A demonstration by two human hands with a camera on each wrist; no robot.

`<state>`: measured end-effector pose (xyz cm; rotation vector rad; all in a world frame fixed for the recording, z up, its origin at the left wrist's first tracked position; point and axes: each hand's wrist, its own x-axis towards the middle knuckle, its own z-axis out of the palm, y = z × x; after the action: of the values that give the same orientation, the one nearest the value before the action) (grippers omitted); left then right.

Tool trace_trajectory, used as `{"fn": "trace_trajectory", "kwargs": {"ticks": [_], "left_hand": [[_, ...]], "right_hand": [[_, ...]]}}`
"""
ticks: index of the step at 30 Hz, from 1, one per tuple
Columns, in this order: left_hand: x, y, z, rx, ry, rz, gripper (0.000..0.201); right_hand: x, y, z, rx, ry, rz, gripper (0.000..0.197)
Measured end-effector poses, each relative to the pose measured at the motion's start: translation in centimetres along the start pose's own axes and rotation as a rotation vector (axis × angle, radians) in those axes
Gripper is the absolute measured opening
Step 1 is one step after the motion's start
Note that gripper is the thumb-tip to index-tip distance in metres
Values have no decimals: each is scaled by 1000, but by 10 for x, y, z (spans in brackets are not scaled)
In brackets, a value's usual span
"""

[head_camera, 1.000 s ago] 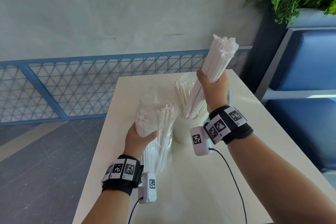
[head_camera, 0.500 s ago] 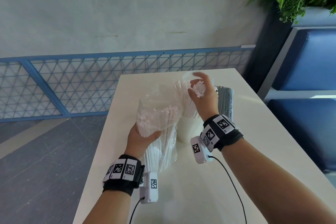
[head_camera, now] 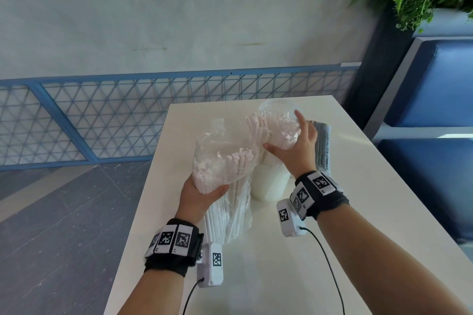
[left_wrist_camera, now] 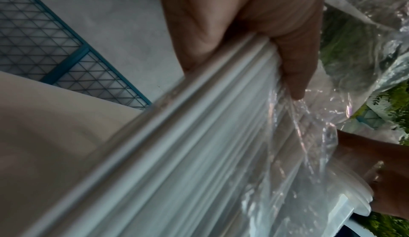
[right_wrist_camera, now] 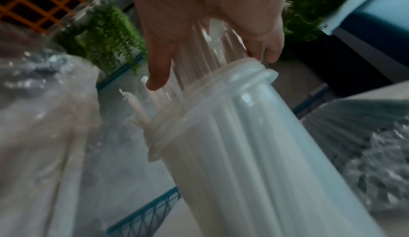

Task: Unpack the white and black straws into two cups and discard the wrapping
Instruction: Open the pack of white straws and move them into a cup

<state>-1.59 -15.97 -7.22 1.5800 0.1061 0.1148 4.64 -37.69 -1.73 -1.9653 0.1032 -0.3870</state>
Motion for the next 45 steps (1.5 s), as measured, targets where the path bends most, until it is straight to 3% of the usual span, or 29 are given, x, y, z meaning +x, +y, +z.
{"fn": "trace_trajectory", "kwargs": {"ticks": [4,9,12,15,17,19,20,22,25,30,36,40,45], "left_hand": [[0,-1,0,5,-12,-3,43],[0,-1,0,-1,-11,-21,48],[-1,0,0,0,-11,-25,46],[-2,0,1,14,-18,-22,48],[-2,1,2,17,-17,-19,48],[-3,2,2,28,-12,-24,50],[-3,2,2,32,-12,-28,50],[-3,1,1,33,-23,-38,49],[-5,1,1,37,-67,-30,46],[-9,4,2,92,-106,-24,52],[-9,2,1,130,-83,-28,44],[-10,-1,-3,121,-84,-23,40],[-9,2,-9,110,-31,18,32]], "right_hand": [[5,-2,2,-129,-28,25,64],[12,-10,4,-121,-32,-15,40],[18,-21,2,-94,2,-73,36],[17,-23,-2,-110,-35,-103,46],[6,-24,-6,-89,94,-228,54],[-12,-27,-8,-30,268,-426,44],[-23,-28,-6,-8,261,-497,35],[-44,-29,1,-4,57,-574,27],[-58,-25,12,-94,-227,-577,29],[-48,-22,8,-177,-455,-377,53],[-46,-19,10,-147,-695,-233,60],[-49,-15,16,-95,-733,-177,60],[-39,-27,2,-233,-538,-399,40]]}}
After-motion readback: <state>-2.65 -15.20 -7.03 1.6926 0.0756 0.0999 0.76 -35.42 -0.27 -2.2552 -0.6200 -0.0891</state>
